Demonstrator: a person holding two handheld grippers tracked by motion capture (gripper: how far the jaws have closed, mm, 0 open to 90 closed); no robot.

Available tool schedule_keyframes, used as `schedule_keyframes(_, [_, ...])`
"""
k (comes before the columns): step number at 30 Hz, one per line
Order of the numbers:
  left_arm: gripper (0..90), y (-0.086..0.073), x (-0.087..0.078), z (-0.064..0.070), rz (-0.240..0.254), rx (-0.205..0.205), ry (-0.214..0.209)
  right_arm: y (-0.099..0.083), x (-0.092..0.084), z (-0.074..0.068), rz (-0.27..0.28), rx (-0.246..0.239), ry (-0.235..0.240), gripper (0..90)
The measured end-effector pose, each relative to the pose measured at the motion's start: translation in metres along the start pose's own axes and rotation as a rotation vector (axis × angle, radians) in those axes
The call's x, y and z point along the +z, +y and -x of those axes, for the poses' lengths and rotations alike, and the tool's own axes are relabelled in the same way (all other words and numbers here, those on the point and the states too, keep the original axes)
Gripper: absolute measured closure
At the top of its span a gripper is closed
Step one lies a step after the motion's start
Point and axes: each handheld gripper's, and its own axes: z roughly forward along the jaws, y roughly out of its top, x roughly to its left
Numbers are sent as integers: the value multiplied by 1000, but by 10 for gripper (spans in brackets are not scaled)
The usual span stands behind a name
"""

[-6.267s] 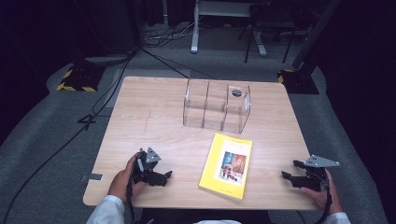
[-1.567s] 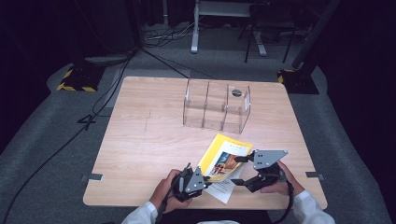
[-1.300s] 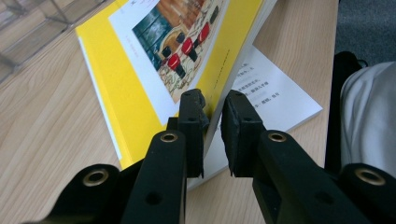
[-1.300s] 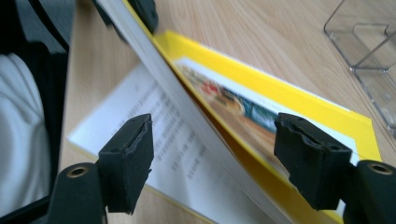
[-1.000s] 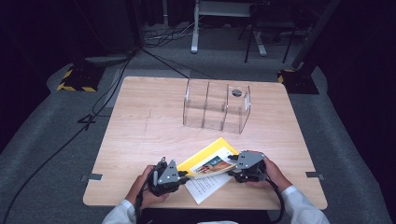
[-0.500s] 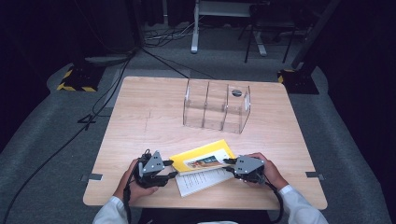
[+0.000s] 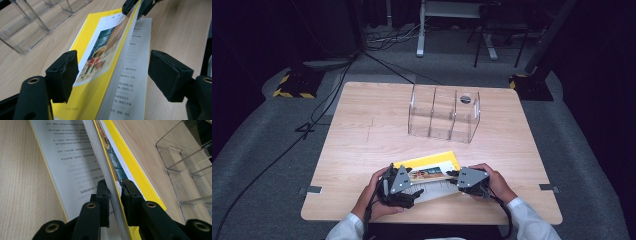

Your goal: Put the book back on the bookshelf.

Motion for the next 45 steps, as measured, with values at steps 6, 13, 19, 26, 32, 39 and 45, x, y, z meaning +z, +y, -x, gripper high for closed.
schedule_keyframes(6, [509, -7, 7, -5, -29, 2, -18, 1, 0, 1, 0, 8, 7, 774])
schedule_keyframes(13, [722, -15, 3, -7, -51, 75, -16, -7, 0, 7, 43, 86, 21, 656])
schedule_keyframes(19, [723, -22, -4, -17, -40, 57, -36, -29, 2, 17, 81, 139, 60, 676])
schedule_keyframes(26, [606, -19, -13, -32, -55, -15, 8, -13, 0, 4, 74, -10, 24, 797])
schedule_keyframes(32, [486, 0, -13, -16, -86, 35, 26, -2, 0, 1, 53, -44, 44, 817])
schedule_keyframes(39, [390, 24, 10, 4, -115, 31, 28, 7, 1, -2, 38, -59, 46, 818])
schedule_keyframes(45, [643, 19, 22, 3, -174, 37, 61, 7, 1, -1, 44, -36, 53, 795])
